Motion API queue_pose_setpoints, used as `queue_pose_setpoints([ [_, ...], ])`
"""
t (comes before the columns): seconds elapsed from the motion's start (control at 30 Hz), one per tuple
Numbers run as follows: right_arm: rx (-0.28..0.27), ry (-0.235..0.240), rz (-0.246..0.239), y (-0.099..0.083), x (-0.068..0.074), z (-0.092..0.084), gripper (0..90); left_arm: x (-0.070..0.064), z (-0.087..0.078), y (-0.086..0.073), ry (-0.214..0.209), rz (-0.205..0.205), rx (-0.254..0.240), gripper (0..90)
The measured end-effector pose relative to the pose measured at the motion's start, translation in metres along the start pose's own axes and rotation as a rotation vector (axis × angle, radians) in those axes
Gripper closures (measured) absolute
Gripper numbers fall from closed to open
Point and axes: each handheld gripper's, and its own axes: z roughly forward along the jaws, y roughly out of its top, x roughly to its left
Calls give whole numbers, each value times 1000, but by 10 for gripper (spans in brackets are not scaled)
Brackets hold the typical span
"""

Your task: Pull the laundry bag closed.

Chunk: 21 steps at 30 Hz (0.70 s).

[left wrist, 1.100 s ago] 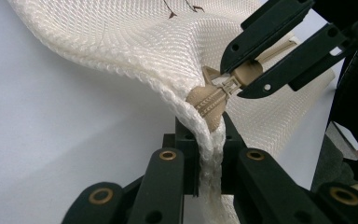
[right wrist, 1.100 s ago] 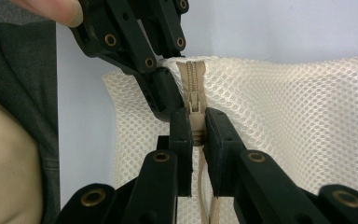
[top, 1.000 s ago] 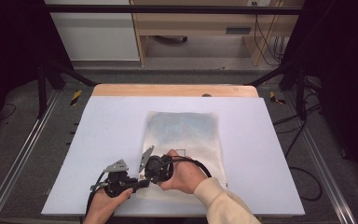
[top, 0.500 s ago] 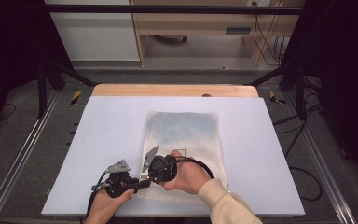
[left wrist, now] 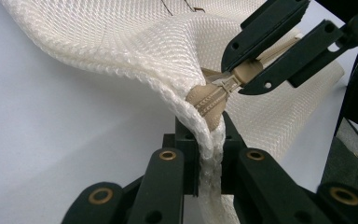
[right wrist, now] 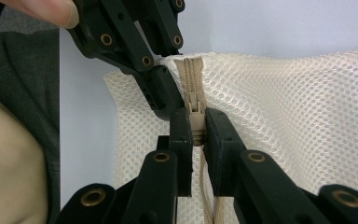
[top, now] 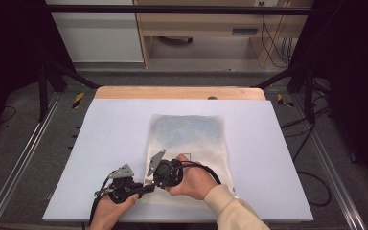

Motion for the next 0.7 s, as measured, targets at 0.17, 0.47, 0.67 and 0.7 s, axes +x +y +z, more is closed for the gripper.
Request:
queue_pose_setpoints([
  [0.17, 2, -2, 3, 0, 1, -1, 822, 0, 0, 0, 1, 1, -5, 833],
  [0.47, -4, -5, 3, -2, 1, -2, 822, -2, -2, 1, -1, 10, -8, 833],
  [0.67, 4, -13, 9, -4, 1, -2, 823, -2, -5, 2, -4, 14, -17, 833],
  [0.7, 0, -12, 14, -4, 1, -3, 823, -2, -4, 2, -6, 16, -15, 833],
])
